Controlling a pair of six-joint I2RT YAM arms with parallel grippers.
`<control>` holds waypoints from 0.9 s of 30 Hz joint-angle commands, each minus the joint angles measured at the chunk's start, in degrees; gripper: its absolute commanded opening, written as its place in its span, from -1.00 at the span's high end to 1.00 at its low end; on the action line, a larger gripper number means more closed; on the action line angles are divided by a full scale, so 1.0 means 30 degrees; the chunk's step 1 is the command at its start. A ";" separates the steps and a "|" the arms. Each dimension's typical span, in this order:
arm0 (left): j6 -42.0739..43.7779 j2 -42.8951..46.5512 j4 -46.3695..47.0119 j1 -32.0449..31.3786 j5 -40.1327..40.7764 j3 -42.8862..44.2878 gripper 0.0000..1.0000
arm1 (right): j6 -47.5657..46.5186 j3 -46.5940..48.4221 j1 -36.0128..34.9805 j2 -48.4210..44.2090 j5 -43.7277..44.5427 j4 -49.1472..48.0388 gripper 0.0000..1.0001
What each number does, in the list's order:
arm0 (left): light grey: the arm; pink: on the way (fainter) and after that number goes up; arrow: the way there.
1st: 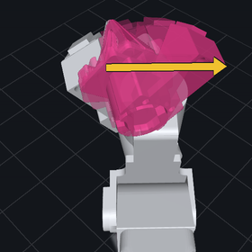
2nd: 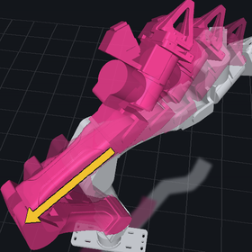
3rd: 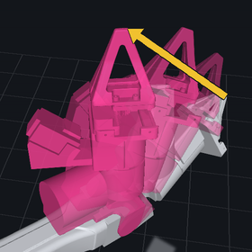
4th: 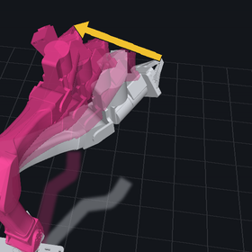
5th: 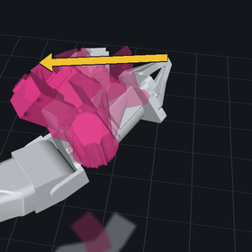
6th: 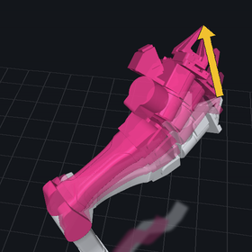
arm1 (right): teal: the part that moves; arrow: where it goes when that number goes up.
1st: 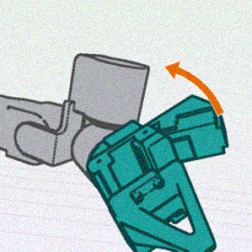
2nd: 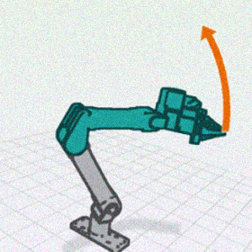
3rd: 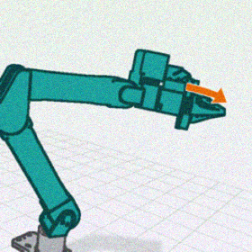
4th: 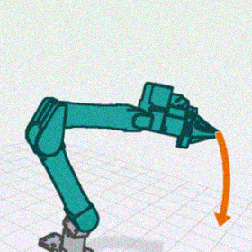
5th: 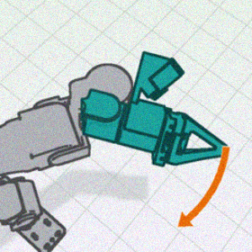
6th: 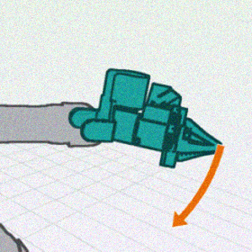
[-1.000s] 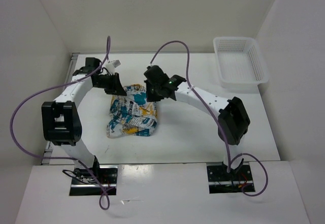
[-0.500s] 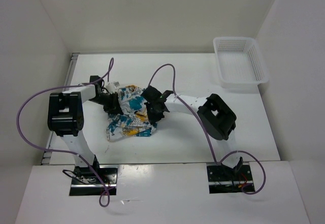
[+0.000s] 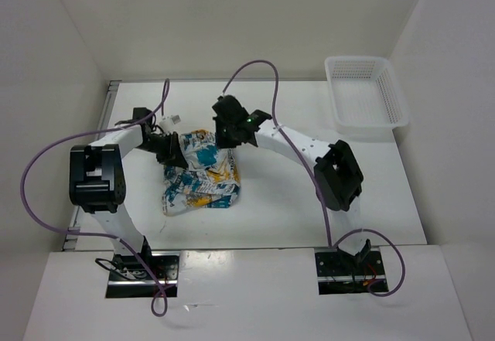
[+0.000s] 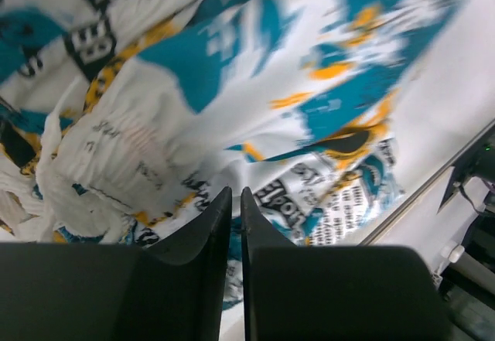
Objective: Fold and stack the shorts
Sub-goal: Fold the shorts
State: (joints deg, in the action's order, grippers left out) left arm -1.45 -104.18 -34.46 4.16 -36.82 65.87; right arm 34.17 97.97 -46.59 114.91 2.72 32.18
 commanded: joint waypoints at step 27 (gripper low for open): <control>0.0484 0.7828 0.1577 0.0836 -0.2930 0.1956 0.21 | -0.1284 0.2128 0.2459 -0.5570 0.5007 0.0583 -1.00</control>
State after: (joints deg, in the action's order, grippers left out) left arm -1.43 -85.30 -35.92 5.26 -42.68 73.25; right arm 31.42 110.96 -41.34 105.84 10.31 35.05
